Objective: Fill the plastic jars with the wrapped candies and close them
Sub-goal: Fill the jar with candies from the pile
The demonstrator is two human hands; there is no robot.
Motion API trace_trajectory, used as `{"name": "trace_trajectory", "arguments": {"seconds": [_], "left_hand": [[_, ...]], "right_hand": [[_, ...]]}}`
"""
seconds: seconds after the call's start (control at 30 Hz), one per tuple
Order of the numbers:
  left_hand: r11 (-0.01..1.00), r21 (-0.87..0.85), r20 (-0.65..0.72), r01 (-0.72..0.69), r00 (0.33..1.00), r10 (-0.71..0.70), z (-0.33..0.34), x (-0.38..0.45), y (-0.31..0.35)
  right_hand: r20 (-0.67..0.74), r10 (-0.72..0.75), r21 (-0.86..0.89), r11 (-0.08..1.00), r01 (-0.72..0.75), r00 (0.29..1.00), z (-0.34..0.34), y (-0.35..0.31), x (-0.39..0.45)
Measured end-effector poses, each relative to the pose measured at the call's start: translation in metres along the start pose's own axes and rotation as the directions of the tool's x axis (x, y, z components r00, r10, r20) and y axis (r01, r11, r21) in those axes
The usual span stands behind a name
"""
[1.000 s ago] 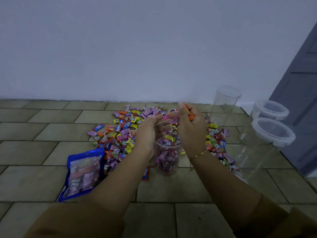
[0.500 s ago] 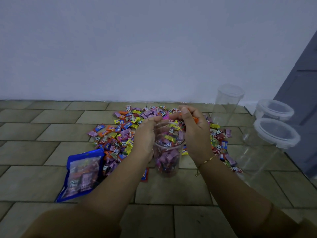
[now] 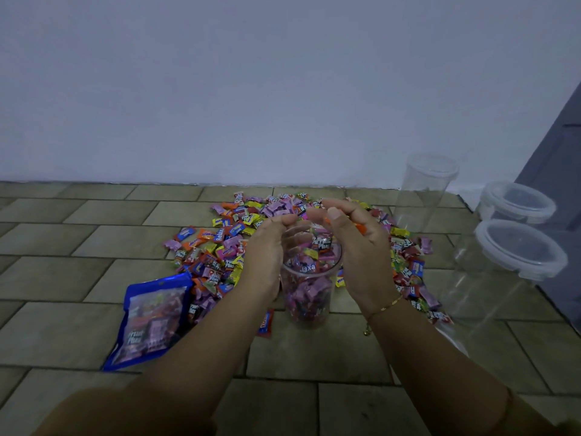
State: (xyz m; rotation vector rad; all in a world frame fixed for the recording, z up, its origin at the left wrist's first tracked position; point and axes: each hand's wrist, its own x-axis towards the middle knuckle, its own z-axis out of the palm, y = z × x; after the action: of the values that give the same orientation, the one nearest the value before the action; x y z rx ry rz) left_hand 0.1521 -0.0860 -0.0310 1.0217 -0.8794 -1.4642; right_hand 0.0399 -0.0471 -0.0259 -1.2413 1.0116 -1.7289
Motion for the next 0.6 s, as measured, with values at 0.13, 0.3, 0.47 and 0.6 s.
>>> {"name": "trace_trajectory", "arguments": {"seconds": [0.13,0.3,0.47,0.6], "left_hand": [[1.000,0.004,-0.020,-0.005,1.000,0.005,-0.002,0.003,-0.003],[1.000,0.018,-0.014,-0.003,1.000,0.003,-0.004,0.003,-0.004],[0.996,-0.089,0.060,0.025,0.998,-0.020,-0.008,0.002,-0.004],[1.000,0.001,0.095,0.018,0.995,-0.018,-0.033,0.004,-0.006]], "right_hand": [[0.026,-0.003,0.023,1.000,0.003,1.000,0.000,0.004,0.002],[0.030,0.015,0.071,0.997,-0.017,0.999,-0.001,0.007,0.005],[-0.011,0.041,0.171,0.985,-0.038,0.999,-0.012,0.015,0.014],[-0.122,-0.042,-0.236,0.972,0.012,0.992,-0.034,0.026,0.018]]}}
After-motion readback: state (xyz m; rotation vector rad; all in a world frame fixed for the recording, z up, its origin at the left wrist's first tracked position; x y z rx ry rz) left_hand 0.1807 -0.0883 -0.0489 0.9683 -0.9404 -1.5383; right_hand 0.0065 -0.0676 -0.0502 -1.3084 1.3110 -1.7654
